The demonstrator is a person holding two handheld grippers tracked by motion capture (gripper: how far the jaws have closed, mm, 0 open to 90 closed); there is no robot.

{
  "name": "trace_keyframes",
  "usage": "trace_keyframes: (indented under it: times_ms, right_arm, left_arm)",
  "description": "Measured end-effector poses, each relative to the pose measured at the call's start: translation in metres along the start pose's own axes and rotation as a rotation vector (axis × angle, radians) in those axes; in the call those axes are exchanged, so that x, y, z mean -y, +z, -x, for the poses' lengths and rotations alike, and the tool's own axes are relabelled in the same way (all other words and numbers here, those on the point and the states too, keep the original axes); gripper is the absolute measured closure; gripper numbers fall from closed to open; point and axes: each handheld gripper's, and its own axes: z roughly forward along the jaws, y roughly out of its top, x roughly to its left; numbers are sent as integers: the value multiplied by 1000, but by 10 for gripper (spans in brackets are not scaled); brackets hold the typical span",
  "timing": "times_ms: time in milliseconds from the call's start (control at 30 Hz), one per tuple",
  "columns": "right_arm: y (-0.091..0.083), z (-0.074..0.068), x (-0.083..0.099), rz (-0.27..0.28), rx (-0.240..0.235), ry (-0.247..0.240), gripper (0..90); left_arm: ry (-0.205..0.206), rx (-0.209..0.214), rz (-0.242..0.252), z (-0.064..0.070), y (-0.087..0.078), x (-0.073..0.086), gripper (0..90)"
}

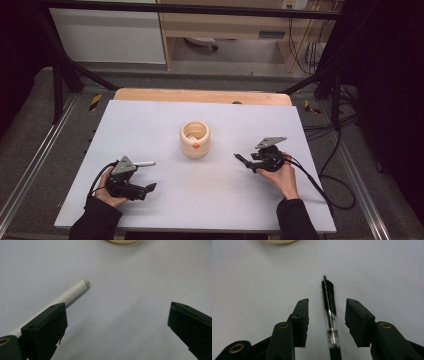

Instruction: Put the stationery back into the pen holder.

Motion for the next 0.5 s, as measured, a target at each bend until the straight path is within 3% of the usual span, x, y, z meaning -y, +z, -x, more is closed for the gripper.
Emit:
trace_keyframes:
  times_ms: [233,500]
  right_arm:
    - [-10,11,29,-44,-26,20,581]
    - [-9,12,35,-66,-50,-11,741]
  left_arm:
    - [-1,3,-4,1,1,0,26]
    - [-1,4,-4,0,1,0,26]
